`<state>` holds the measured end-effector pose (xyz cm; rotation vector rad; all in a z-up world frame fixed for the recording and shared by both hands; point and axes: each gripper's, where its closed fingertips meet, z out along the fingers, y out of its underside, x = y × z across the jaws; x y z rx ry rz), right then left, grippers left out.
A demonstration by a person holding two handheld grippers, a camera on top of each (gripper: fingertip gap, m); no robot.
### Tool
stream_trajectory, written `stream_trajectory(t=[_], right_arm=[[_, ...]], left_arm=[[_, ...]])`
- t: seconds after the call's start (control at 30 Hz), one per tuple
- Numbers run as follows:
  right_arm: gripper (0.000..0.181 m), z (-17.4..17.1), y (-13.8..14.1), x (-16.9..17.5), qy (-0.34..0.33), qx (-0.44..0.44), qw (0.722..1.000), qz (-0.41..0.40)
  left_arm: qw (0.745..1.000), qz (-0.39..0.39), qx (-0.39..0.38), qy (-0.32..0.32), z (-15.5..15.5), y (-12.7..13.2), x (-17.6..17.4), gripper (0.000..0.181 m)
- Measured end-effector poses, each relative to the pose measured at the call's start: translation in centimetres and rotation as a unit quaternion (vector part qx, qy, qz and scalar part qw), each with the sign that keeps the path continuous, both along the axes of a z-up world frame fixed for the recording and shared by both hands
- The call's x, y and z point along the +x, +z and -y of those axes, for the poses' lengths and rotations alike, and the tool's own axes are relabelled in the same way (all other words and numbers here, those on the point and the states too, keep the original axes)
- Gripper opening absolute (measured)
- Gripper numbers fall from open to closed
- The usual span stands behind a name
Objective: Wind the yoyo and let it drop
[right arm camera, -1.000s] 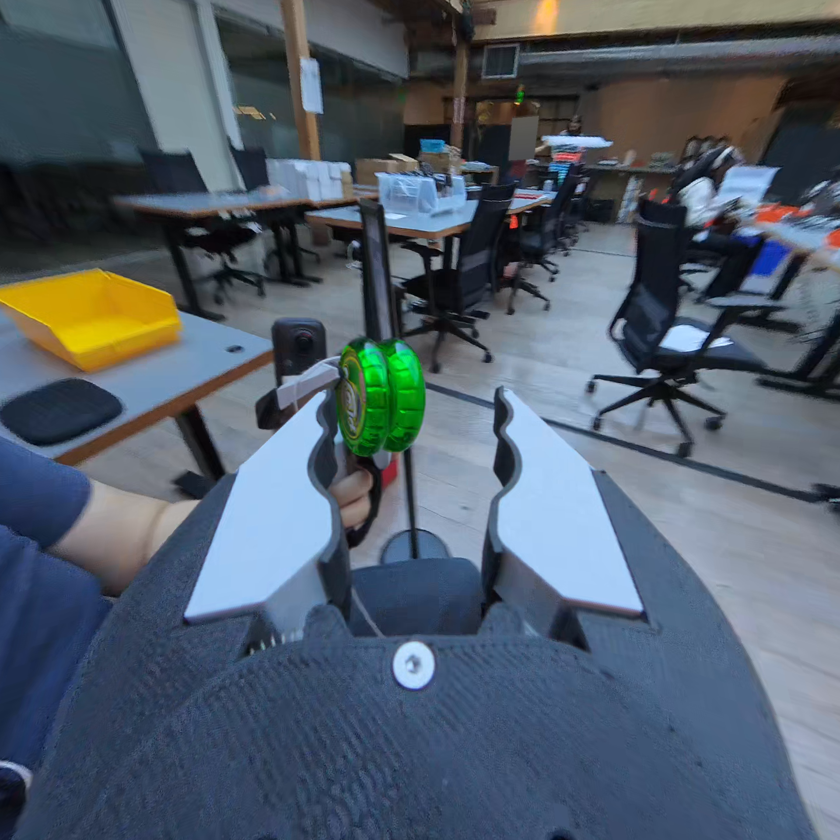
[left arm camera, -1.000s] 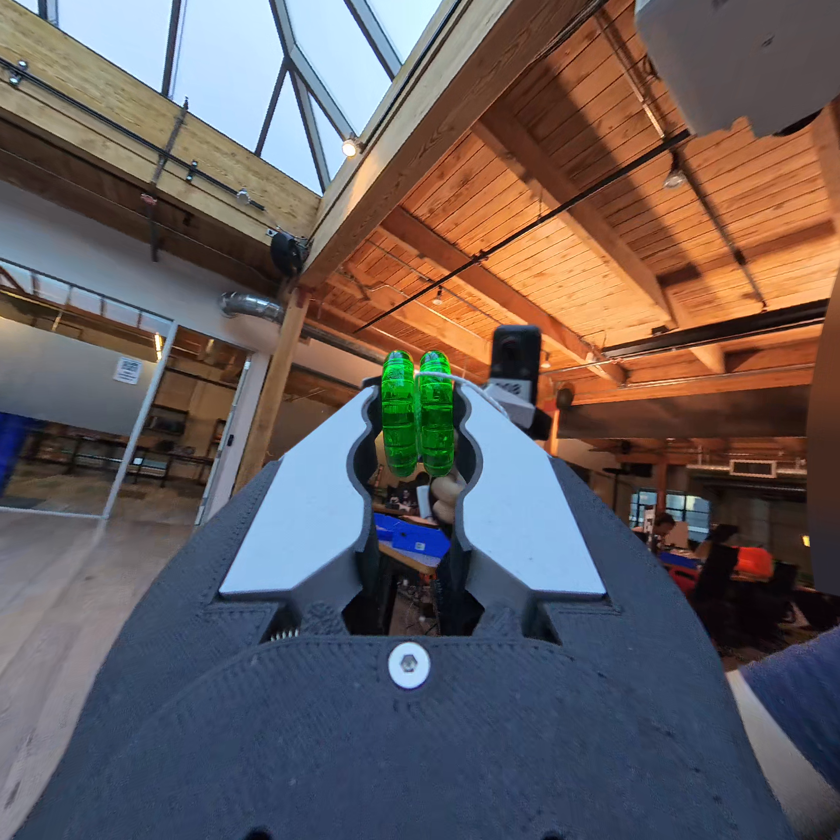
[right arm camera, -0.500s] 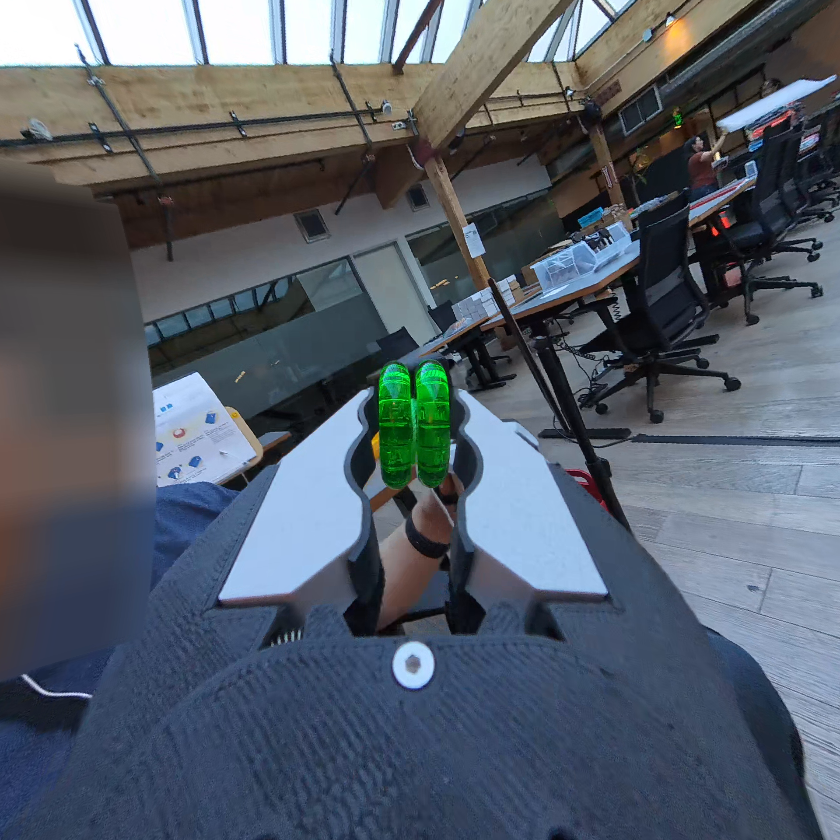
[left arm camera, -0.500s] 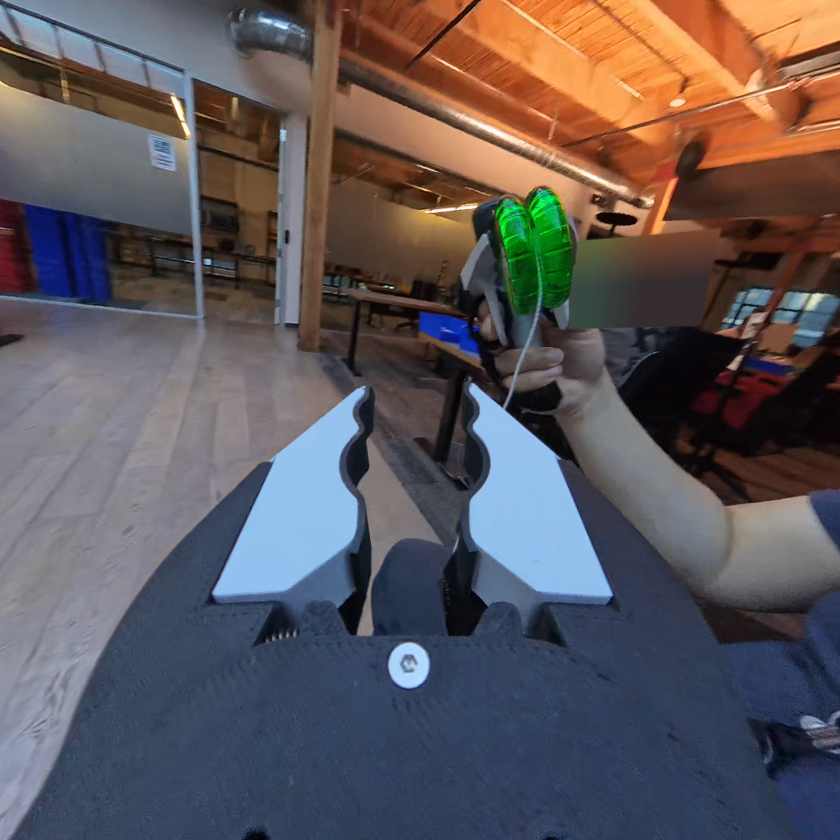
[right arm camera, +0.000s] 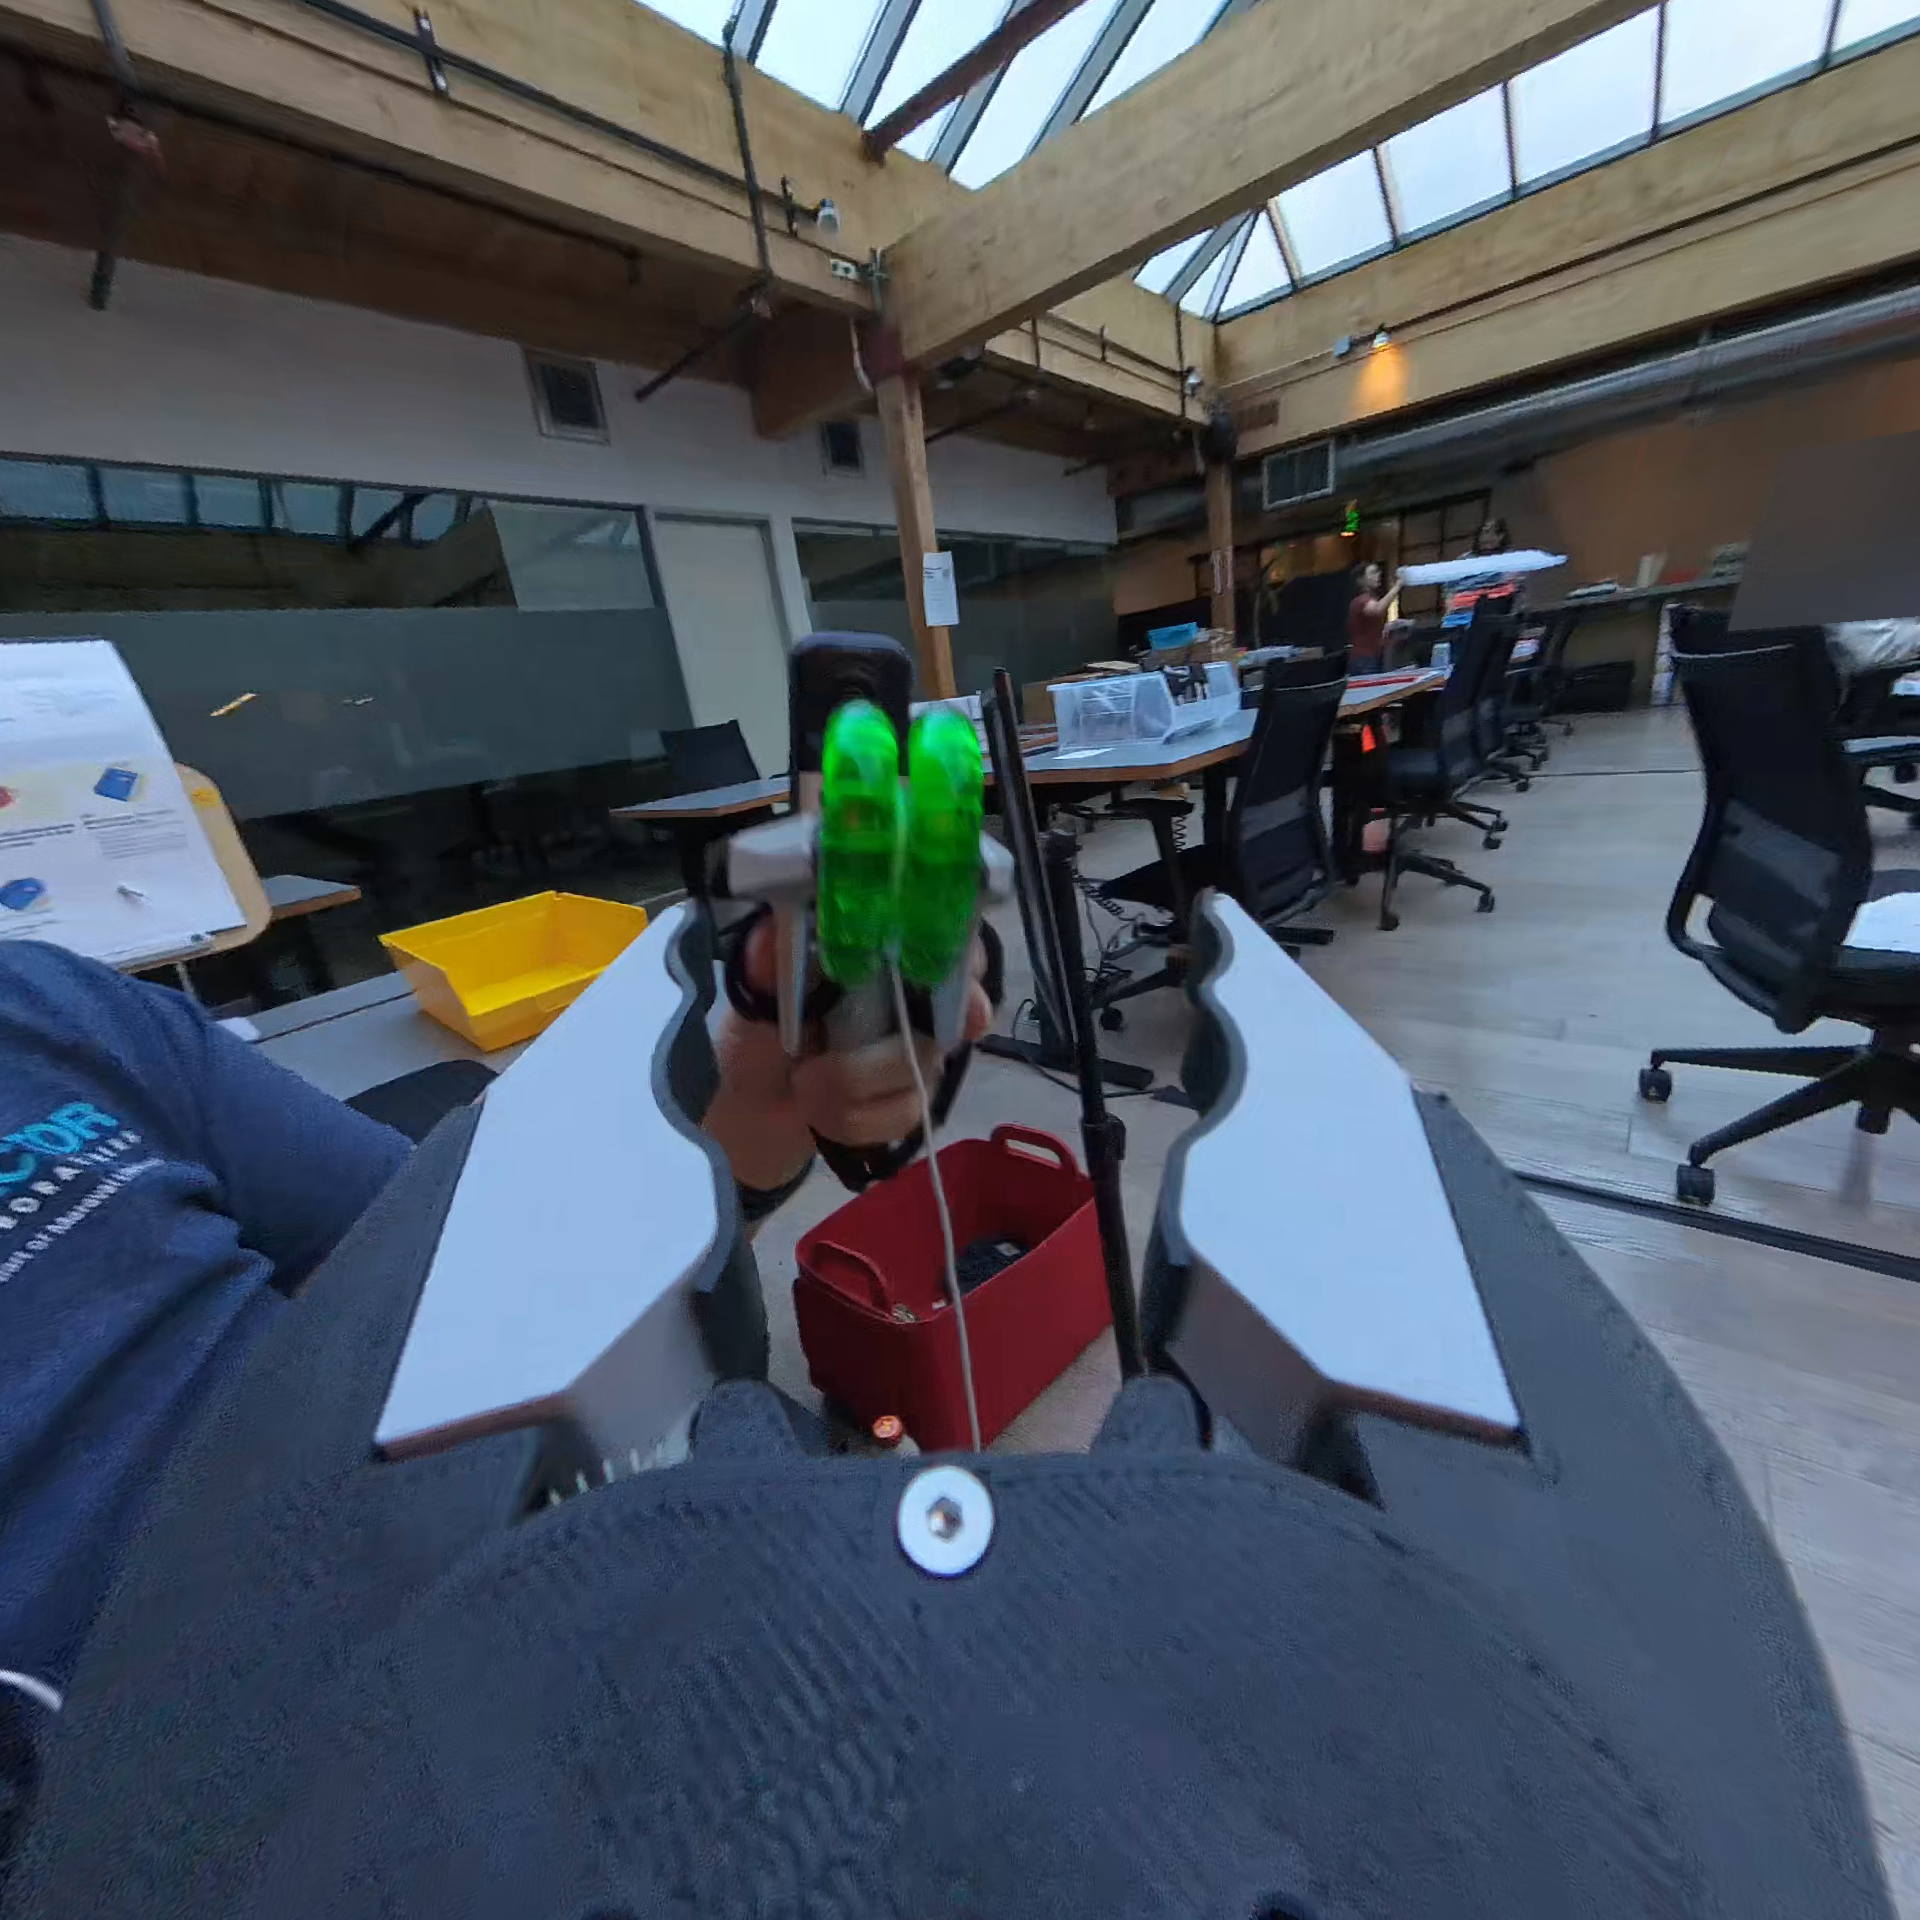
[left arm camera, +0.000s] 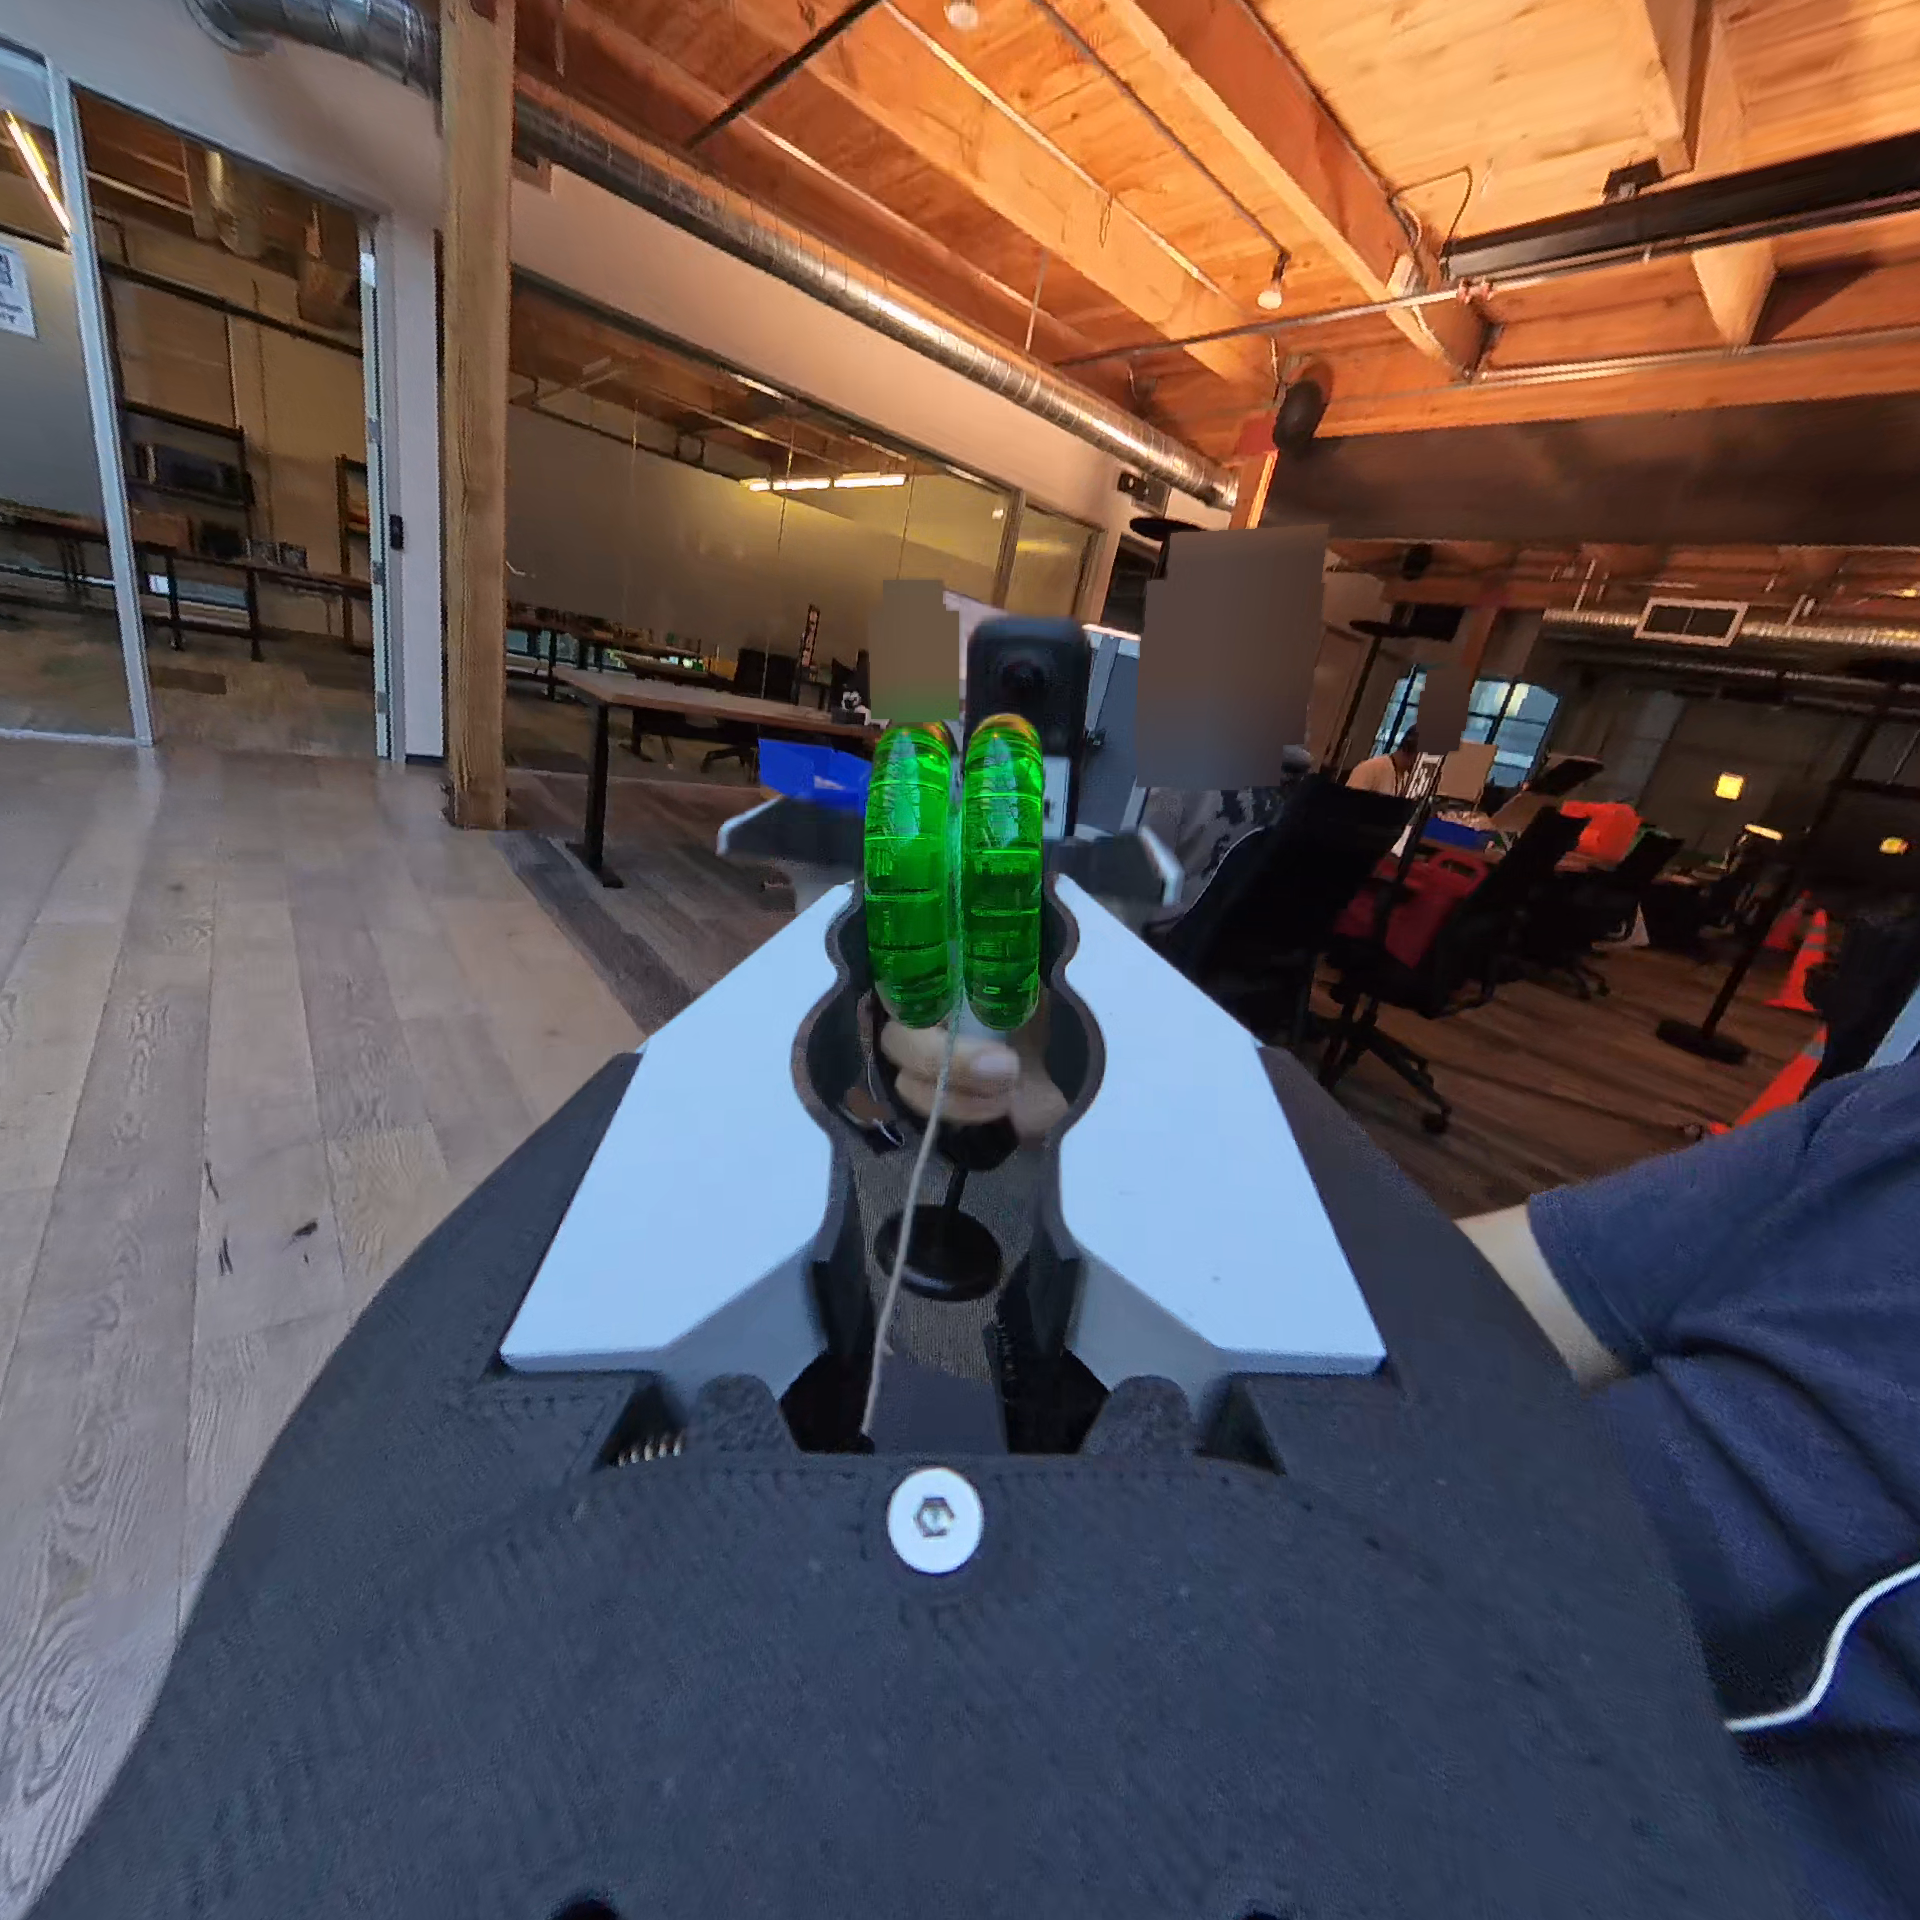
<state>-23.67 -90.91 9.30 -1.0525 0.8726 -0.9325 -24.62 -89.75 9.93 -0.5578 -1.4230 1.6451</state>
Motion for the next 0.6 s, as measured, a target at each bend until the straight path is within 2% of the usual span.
stream_trajectory(t=[0.07, 0.13, 0.17, 0.2, 0.23, 0.27, 0.33, 0.43, 0.5, 0.6], right_arm=[[0.095, 0.2, -3.2, 1.1, -0.011, 0.006, 1.0, -0.013], [0.098, -1.0, -7.5, 3.5, 0.016, 0.04, 0.998, -0.055], [0.087, -1.4, -10.0, 4.8, 0.014, 0.048, 0.995, -0.09], [0.053, -1.4, -12.7, 5.9, 0.003, 0.044, 0.99, -0.131], [0.007, -1.6, -15.0, 6.2, 0.003, 0.038, 0.985, -0.169], [0.0, -1.4, -16.3, 6.2, 0.006, 0.042, 0.982, -0.182], [0.0, 1.0, -17.4, 5.5, -0.036, 0.072, 0.98, -0.183], [0.0, 4.9, -16.2, 2.6, -0.054, 0.14, 0.972, -0.178], [0.0, 7.2, -13.2, 0.6, -0.059, 0.165, 0.97, -0.167], [0.0, 9.3, -8.0, -1.2, -0.086, 0.131, 0.968, -0.195]], left_arm=[[1.0, -0.02, -0.007, 0.002, -0.3, 1.4, 0.4, 0.029], [0.999, -0.028, -0.015, 0.003, -0.5, 2.4, 0.4, 0.03], [0.999, -0.028, -0.02, 0.01, -0.4, 2.7, 0.5, 0.03], [0.999, -0.024, -0.026, 0.02, -0.3, 2.9, 0.5, 0.03], [0.999, -0.018, -0.031, 0.034, -0.2, 3.1, 0.8, 0.03], [0.998, -0.009, -0.036, 0.051, -0.2, 3.2, 1.3, 0.03], [0.996, 0.01, -0.043, 0.082, -0.6, 3.2, 2.8, 0.03], [0.992, 0.064, -0.022, 0.107, -0.9, 1.3, 5.0, 0.03], [0.987, 0.117, 0.003, 0.113, -0.8, -1.3, 5.7, 0.029], [0.979, 0.169, 0.023, 0.108, -0.4, -5.1, 5.0, 0.03]])
